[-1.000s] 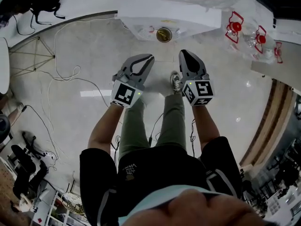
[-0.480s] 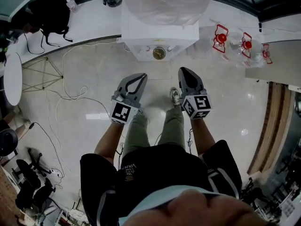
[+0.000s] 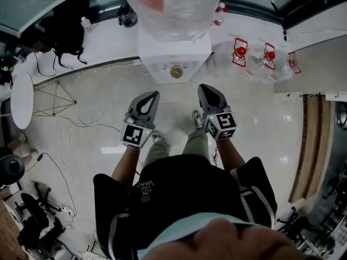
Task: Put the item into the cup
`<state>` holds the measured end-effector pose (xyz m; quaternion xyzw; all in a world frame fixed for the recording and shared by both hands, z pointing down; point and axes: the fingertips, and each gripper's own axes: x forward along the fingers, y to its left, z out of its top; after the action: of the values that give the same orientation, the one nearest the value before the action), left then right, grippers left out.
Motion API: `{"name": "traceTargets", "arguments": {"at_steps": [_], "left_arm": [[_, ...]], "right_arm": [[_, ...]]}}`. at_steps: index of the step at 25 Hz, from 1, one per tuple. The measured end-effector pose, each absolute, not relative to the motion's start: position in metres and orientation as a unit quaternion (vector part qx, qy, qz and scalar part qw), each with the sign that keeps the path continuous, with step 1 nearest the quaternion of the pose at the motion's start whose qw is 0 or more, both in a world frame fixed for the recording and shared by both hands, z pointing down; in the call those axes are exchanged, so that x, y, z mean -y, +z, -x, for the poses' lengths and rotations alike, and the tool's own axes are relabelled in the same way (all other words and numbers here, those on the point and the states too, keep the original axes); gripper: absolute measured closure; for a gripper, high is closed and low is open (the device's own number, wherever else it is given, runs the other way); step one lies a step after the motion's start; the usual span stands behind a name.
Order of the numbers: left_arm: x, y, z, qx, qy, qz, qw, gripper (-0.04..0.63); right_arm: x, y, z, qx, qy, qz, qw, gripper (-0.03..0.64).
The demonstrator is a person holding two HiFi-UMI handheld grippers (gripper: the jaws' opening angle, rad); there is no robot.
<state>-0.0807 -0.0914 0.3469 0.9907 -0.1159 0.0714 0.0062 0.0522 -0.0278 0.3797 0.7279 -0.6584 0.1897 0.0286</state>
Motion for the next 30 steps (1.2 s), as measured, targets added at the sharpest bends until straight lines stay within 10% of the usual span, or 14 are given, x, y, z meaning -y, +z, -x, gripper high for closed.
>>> {"name": "traceTargets", "arguments": {"at_steps": [30], "left_arm": [[0.023, 0.245, 0.111, 0.156, 0.04, -0.987, -0.013, 0.575]], "right_arm": [[-0.028, 0.287, -0.038, 0.7, 0.147, -0.697, 0.056, 0.571]]}}
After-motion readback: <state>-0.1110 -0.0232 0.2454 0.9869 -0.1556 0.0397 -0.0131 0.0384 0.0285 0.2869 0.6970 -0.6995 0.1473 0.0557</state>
